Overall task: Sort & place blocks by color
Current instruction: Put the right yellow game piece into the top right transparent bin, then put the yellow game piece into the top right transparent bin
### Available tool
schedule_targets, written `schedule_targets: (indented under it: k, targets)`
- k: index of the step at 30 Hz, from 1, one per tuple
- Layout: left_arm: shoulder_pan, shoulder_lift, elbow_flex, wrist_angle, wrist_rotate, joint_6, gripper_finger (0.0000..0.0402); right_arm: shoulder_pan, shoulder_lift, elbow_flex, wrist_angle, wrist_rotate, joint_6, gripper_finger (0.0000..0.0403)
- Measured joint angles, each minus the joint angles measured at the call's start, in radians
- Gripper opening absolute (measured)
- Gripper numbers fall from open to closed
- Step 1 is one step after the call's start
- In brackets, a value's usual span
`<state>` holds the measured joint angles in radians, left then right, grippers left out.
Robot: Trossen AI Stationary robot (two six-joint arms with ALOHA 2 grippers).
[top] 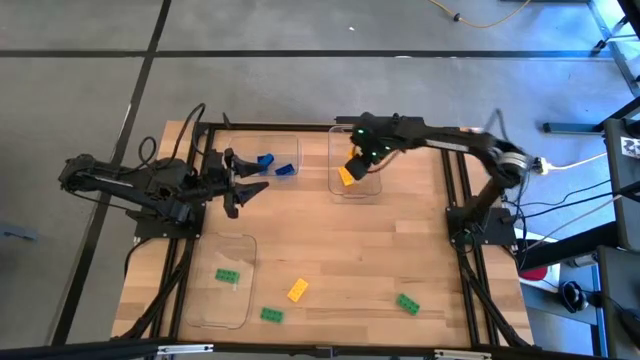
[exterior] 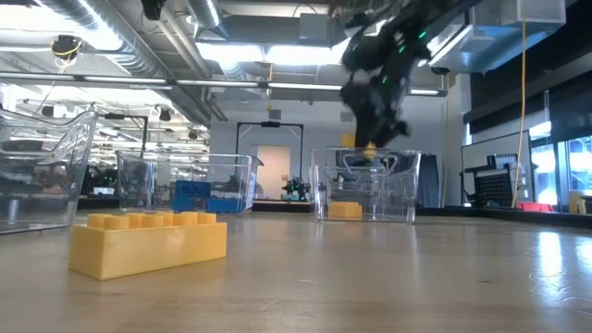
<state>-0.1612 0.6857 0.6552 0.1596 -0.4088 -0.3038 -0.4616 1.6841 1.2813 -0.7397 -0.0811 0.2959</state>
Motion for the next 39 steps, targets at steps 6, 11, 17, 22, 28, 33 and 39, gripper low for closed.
schedule_targets:
  k: [6,11,17,22,28,33,39]
  targets:
    - [0.0,0.0,0.0,0.0,-0.024,0.0,0.0259,-0.015,0.198,0.113,-0.048,0.038,-0.072,0.0139]
    - [0.0,0.0,0.0,0.013,-0.036,0.0,0.0259,-0.046,0.287,0.131,-0.06,0.065,-0.062,0.0139]
    - [0.0,0.0,0.0,0.014,-0.046,0.0,0.0259,-0.073,0.325,0.132,-0.045,0.06,-0.016,0.0139]
    - [0.0,0.0,0.0,0.014,-0.052,0.0,0.0259,-0.079,0.325,0.132,-0.036,0.074,0.005,0.0139]
    - [0.0,0.0,0.0,0.014,-0.052,0.0,0.0259,-0.079,0.325,0.131,-0.032,0.072,0.013,0.0211]
    - [0.0,0.0,0.0,0.014,-0.052,0.0,0.0259,-0.079,0.321,0.131,-0.047,0.071,-0.003,0.0273]
    - [0.0,0.0,0.0,0.014,-0.051,-0.001,0.0259,-0.064,0.216,0.13,-0.089,0.068,-0.092,0.0283]
